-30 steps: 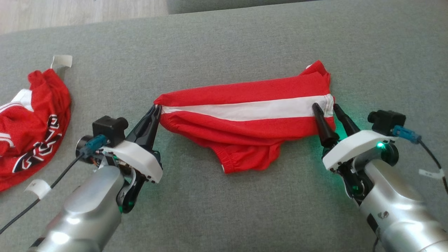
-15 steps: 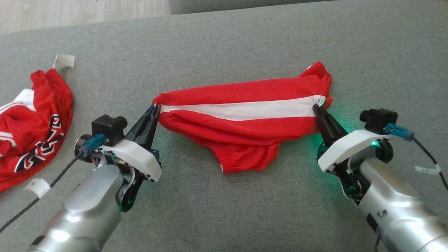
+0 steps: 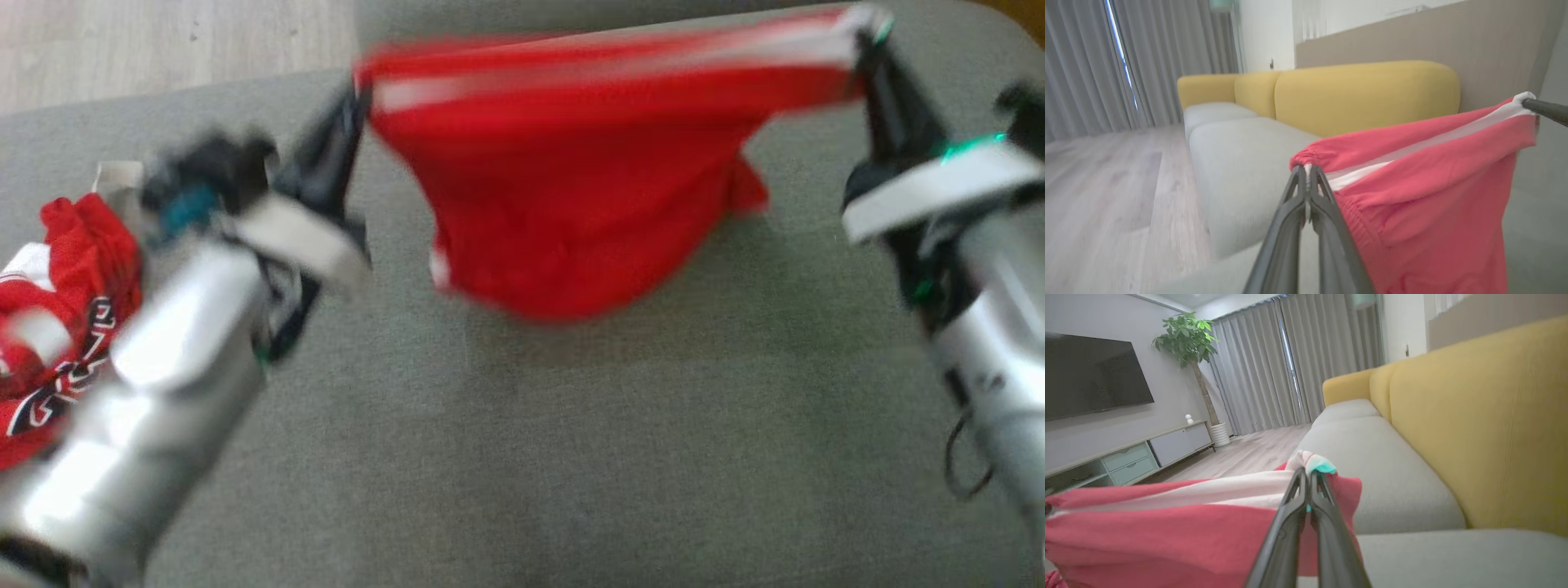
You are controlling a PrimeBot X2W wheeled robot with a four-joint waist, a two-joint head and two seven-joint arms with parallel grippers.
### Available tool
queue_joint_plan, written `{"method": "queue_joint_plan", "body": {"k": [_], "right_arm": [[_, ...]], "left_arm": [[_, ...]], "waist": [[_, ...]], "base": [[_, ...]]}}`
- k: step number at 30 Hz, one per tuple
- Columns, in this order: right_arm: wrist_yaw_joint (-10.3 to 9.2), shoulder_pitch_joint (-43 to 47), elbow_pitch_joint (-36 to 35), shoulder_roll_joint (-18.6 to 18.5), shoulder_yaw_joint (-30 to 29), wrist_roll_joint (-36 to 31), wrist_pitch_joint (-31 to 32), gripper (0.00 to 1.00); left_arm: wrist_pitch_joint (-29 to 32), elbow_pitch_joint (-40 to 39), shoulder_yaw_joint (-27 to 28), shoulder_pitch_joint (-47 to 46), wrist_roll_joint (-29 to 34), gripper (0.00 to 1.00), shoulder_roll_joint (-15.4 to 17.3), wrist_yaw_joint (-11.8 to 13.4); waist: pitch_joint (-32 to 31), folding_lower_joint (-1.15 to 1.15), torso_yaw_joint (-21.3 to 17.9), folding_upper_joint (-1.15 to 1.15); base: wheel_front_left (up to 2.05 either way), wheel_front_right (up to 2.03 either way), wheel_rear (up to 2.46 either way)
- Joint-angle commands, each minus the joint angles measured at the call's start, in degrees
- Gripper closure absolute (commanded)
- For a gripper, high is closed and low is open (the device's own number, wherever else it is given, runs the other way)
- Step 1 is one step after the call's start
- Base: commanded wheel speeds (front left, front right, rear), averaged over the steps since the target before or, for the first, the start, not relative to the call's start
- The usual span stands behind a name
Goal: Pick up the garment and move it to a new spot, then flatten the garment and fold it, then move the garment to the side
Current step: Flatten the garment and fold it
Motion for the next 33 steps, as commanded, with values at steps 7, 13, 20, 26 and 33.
{"method": "queue_joint_plan", "body": {"k": [7, 13, 20, 26, 33], "right_arm": [[-0.04, -19.3, 0.1, -2.5, -2.0, -5.9, -0.8, 1.0], [-0.04, -28.0, 0.7, -1.3, -8.5, -13.3, -0.8, 1.0], [-0.04, -16.2, 4.8, 0.1, -8.4, -15.8, -0.8, 1.0], [-0.04, -2.9, 4.9, -0.3, -8.3, -14.4, -0.8, 1.0], [-0.04, 12.2, 1.4, -0.9, -8.8, -14.5, 0.9, 1.0]], "left_arm": [[-0.7, 0.8, 5.2, -21.9, 5.3, 1.0, 1.4, -0.7], [-0.7, -1.8, 12.6, -28.2, 10.0, 1.0, -2.5, -1.5], [-0.7, -1.1, 13.6, -13.0, 12.0, 1.0, -6.0, -4.1], [-0.7, -4.6, 15.3, 4.3, 12.8, 1.0, -7.4, -4.3], [-0.7, -8.7, 14.2, 22.2, 14.6, 1.0, -7.0, -4.4]], "waist": [[5.2, 0.0, -1.0, 0.0], [11.0, 0.0, -0.7, 0.0], [13.0, 0.0, -0.8, 0.0], [10.6, 0.0, -1.5, 0.0], [4.9, 0.0, -1.9, 0.0]], "base": [[0.0, 0.0, 0.0], [0.0, 0.0, 0.0], [0.0, 0.0, 0.0], [0.0, 0.0, 0.0], [0.0, 0.0, 0.0]]}}
